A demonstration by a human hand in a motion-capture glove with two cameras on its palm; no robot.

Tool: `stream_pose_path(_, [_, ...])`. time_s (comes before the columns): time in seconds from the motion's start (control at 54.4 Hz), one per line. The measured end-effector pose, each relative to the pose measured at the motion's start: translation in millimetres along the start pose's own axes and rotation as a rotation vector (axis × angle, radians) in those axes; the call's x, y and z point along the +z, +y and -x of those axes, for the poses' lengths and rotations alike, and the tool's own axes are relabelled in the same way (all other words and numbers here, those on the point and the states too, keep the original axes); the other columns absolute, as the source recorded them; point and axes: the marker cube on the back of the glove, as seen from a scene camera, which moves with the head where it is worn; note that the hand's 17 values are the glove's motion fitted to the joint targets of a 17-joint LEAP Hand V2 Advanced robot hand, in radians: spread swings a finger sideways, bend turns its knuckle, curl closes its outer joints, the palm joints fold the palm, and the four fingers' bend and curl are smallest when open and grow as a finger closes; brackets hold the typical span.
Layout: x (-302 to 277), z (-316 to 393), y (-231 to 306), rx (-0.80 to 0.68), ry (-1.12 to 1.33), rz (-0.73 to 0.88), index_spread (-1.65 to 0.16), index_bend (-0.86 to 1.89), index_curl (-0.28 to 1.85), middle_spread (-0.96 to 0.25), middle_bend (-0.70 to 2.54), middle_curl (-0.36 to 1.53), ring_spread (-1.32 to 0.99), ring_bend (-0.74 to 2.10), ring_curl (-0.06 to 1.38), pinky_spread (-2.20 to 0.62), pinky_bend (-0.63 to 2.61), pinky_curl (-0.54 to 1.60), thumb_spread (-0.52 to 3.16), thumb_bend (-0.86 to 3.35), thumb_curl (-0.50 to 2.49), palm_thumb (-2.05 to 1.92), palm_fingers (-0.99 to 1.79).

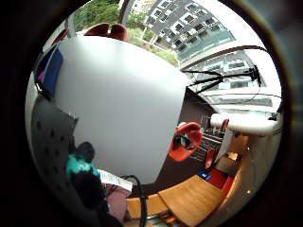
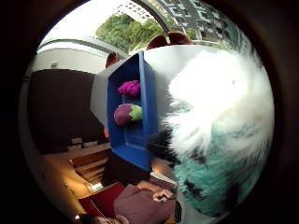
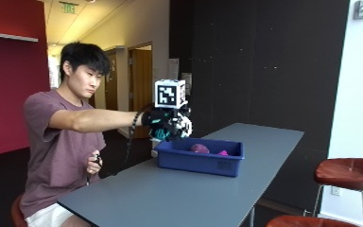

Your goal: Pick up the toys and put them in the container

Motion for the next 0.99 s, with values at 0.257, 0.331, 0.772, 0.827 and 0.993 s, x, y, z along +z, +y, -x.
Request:
stream_pose_path(0.257, [-70, 103, -7, -0.002, -0.056, -0.121, -0.26, 0.99, 0.76, -0.21, 1.26, 0.88, -0.34, 1.38, 0.65, -0.39, 1.01, 0.51, 0.45, 0.06, 0.91, 0.6, 1.08])
stream_pose_path(0.331, [-71, 133, -6, -0.089, -0.027, -0.139, -0.26, 0.98, 0.79, -0.21, 1.27, 0.88, -0.34, 1.39, 0.65, -0.4, 1.01, 0.51, 0.43, 0.05, 0.93, 0.6, 1.08])
stream_pose_path(0.772, [-31, 273, 14, -0.381, 0.062, 0.052, -0.29, 0.57, 0.94, -0.25, 1.08, 0.84, -0.33, 1.41, 0.64, -0.4, 1.16, 0.53, 0.59, -0.02, 0.97, 0.53, 0.85])
stream_pose_path(0.827, [-30, 274, 13, -0.393, 0.069, 0.056, -0.3, 0.48, 0.91, -0.26, 1.06, 0.82, -0.33, 1.38, 0.61, -0.39, 1.15, 0.51, 0.63, -0.02, 0.96, 0.52, 0.86])
stream_pose_path(0.993, [-29, 277, 12, -0.39, 0.083, 0.072, -0.31, 0.28, 0.91, -0.32, 0.91, 0.8, -0.32, 1.42, 0.58, -0.37, 1.16, 0.47, 0.87, -0.05, 0.87, 0.42, 0.77])
